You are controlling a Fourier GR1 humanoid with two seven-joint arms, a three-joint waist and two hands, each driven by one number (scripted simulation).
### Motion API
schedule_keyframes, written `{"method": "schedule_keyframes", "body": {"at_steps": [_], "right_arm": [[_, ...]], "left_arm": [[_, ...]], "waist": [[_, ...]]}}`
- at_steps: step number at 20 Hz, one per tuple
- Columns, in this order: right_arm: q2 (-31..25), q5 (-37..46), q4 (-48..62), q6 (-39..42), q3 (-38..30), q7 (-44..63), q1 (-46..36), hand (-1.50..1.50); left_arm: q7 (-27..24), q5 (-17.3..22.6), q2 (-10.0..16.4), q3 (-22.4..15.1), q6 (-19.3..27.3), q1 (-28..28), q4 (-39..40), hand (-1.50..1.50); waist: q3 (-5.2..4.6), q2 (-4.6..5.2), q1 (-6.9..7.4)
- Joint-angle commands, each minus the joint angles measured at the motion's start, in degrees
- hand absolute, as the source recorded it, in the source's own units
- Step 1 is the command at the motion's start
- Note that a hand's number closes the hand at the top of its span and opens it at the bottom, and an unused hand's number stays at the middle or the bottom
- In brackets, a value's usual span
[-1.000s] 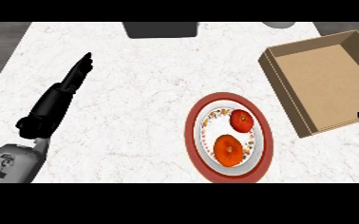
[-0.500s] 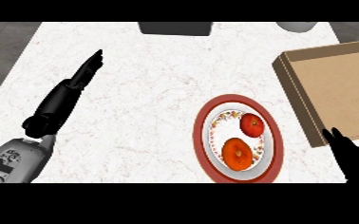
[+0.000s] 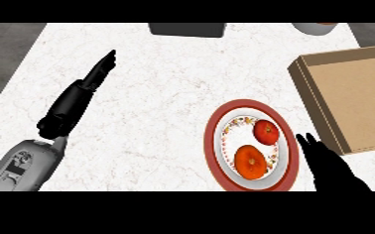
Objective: Pick the squash from the plate and place it in the cardboard box
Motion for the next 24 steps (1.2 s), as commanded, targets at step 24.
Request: {"method": "schedule_keyframes", "body": {"at_steps": [24], "right_arm": [[34.48,15.06,31.69,17.6,1.55,15.7,-16.81,-1.5]], "left_arm": [[0.85,-1.3,-1.25,2.96,-0.42,1.36,0.41,0.0]], "waist": [[0.41,-0.68,-2.96]]}}
